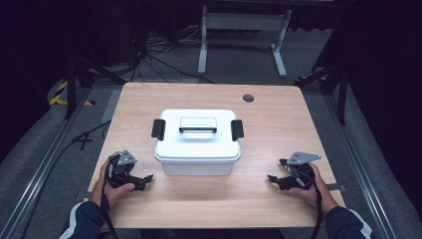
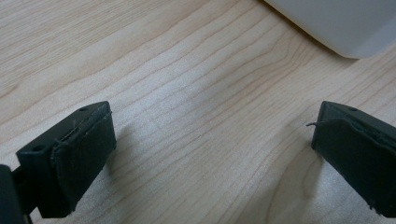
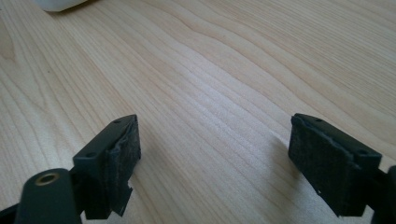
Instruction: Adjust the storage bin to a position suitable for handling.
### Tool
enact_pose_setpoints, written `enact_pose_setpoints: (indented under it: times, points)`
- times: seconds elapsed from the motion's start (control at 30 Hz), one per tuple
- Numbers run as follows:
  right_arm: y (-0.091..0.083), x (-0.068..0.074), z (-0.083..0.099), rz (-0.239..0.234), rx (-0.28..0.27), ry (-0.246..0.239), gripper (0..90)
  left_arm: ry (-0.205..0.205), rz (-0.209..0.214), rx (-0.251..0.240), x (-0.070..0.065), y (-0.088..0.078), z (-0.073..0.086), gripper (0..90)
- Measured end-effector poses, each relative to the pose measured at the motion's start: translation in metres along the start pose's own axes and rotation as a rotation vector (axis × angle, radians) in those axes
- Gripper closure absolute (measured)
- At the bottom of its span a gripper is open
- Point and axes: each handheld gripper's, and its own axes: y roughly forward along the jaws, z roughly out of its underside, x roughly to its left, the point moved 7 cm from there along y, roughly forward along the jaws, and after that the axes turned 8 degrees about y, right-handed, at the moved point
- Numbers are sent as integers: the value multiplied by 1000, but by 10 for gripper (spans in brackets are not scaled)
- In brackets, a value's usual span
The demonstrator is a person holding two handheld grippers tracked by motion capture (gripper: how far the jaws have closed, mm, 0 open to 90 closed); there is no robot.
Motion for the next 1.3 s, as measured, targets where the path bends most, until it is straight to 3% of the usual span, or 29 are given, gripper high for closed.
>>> enact_pose_setpoints:
  times: [0.13, 0.33, 0.4, 0.47, 0.63, 1.0, 1.03, 1.1, 1.17, 1.2, 1.27, 1.3]
  points:
    - [0, 0, 0, -1, 4, 5, 150, -14, 8, 5, -1, 0, 0, 2]
    - [1, 0, -1, 4, 6, 11, 141, 7, 7, 0, 0, 0, 0, 4]
    - [1, 0, 0, 5, 6, 11, 142, -6, 19, 2, -2, 0, 0, 4]
    - [1, -1, 0, 2, 7, 8, 143, 16, 22, 1, -1, -1, 0, 4]
    - [1, -1, -1, -2, 6, 3, 146, 27, 29, 6, -1, -1, 1, 3]
    - [2, -1, -4, -1, 57, -6, 152, 14, 35, 2, -2, -1, 1, 3]
    - [1, -1, -4, 0, 64, -24, 156, 15, 36, 4, -2, -1, 1, 3]
    - [0, -1, -5, -7, 74, -43, 173, 15, 38, 2, -2, -1, 1, 3]
    - [-2, 0, -5, -51, 87, -53, 239, 15, 39, 2, -2, -1, 1, 2]
    - [-3, 0, -5, -43, 93, -67, 257, 17, 39, 2, -2, -1, 1, 3]
    - [-4, 0, -6, -42, 94, -73, 257, 18, 39, 2, -2, -1, 1, 2]
    - [-7, 2, -8, -67, 93, -67, 263, 17, 39, 2, -2, -1, 1, 2]
